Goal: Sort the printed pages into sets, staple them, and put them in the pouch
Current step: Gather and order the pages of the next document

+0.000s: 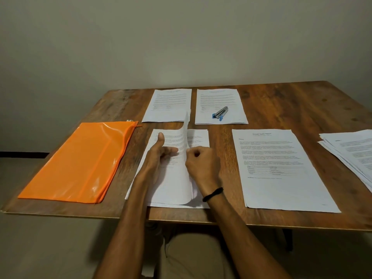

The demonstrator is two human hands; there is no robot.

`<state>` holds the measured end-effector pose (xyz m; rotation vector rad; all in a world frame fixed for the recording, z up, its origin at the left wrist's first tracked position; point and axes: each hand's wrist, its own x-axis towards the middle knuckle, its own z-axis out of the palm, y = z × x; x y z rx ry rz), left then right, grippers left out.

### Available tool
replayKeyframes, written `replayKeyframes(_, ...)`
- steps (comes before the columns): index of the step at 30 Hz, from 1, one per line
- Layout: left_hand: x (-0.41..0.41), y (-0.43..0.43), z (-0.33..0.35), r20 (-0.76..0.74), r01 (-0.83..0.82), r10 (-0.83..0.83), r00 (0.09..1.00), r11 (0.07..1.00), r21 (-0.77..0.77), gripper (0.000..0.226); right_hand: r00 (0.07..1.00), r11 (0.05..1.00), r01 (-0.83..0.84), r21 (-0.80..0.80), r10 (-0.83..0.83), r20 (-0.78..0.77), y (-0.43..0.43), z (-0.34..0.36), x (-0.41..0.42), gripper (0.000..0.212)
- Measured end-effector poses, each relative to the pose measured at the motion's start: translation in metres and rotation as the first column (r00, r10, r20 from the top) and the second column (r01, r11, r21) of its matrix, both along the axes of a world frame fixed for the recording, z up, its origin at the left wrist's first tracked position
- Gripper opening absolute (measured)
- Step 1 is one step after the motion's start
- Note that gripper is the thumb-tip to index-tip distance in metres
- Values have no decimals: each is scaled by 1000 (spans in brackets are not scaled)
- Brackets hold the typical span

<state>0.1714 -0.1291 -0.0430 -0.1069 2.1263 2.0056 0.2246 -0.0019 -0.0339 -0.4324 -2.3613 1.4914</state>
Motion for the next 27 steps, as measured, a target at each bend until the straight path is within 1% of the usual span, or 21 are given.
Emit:
replayKeyframes(2, -2, 0, -1, -15, 3, -3, 1000, 1000, -26, 69, 999, 999, 29, -36, -27, 42, 9, -7, -2, 25)
replayKeyframes(4, -4, -1, -4, -25, -1, 0, 1000, 999, -48, 82, 997, 994, 29, -107, -22, 72, 15, -9, -4, 23)
replayKeyframes(6, -5, 1, -2, -5, 33, -33, 999, 998, -55, 94, 996, 978, -9, -207, 28, 88, 14, -11, -5, 18)
replayKeyframes(8, -3, 4, 1, 19, 68, -68, 998, 998, -2, 97, 989, 949, -36, -313, 78, 124, 12, -17, -7, 16)
replayKeyframes(9, -1, 7, 2, 31, 68, -70, 997, 996, 58, 89, 984, 931, -47, -361, 105, 143, 10, -21, -7, 18)
replayKeyframes(11, 2, 6, -3, 49, 65, -74, 996, 983, 171, 62, 979, 878, -56, -475, 142, 148, 8, -28, -9, 22)
replayKeyframes(13, 1, 0, -15, 49, 99, -118, 992, 954, 283, 53, 977, 845, -10, -534, 121, 174, 12, -29, -11, 26)
replayKeyframes(14, 1, -1, -19, 57, 105, -129, 990, 944, 311, 51, 978, 850, 28, -526, 86, 191, 17, -29, -11, 26)
replayKeyframes(15, 1, -2, -20, 77, 69, -97, 992, 950, 303, 46, 979, 875, 63, -481, 39, 198, 22, -29, -11, 25)
replayKeyframes(16, 0, -3, -22, 94, 24, -52, 994, 960, 277, 39, 980, 915, 103, -390, -25, 200, 28, -30, -10, 21)
replayKeyframes(17, -1, -3, -22, 113, -22, -6, 994, 969, 247, 34, 977, 952, 152, -265, -103, 189, 33, -30, -9, 14)
replayKeyframes(18, -4, -3, -24, 129, -62, 33, 991, 972, 225, 31, 970, 970, 204, -132, -183, 159, 35, -27, -6, 7)
replayKeyframes(19, -5, -4, -25, 138, -84, 54, 989, 973, 216, 29, 961, 966, 257, 13, -257, 102, 35, -26, -4, 13)
replayKeyframes(20, -7, -4, -26, 143, -97, 67, 987, 972, 214, 27, 952, 943, 300, 143, -306, 20, 35, -26, -2, 21)
replayKeyframes(21, -8, -4, -26, 148, -107, 75, 986, 970, 218, 26, 944, 913, 330, 241, -325, -63, 34, -27, -1, 25)
replayKeyframes(22, -8, -4, -26, 150, -118, 86, 985, 968, 221, 25, 945, 903, 327, 279, -304, -125, 33, -27, -1, 26)
replayKeyframes(23, -7, -3, -23, 150, -125, 92, 984, 966, 226, 26, 960, 928, 270, 258, -238, -151, 30, -27, -1, 25)
replayKeyframes(25, -7, -3, -22, 156, -125, 87, 984, 960, 250, 34, 991, 990, 65, 125, -49, -125, 21, -27, 0, 22)
replayKeyframes(27, -8, -3, -23, 164, -126, 81, 983, 950, 284, 45, 992, 993, -103, 51, 106, -66, 6, -25, 3, 28)
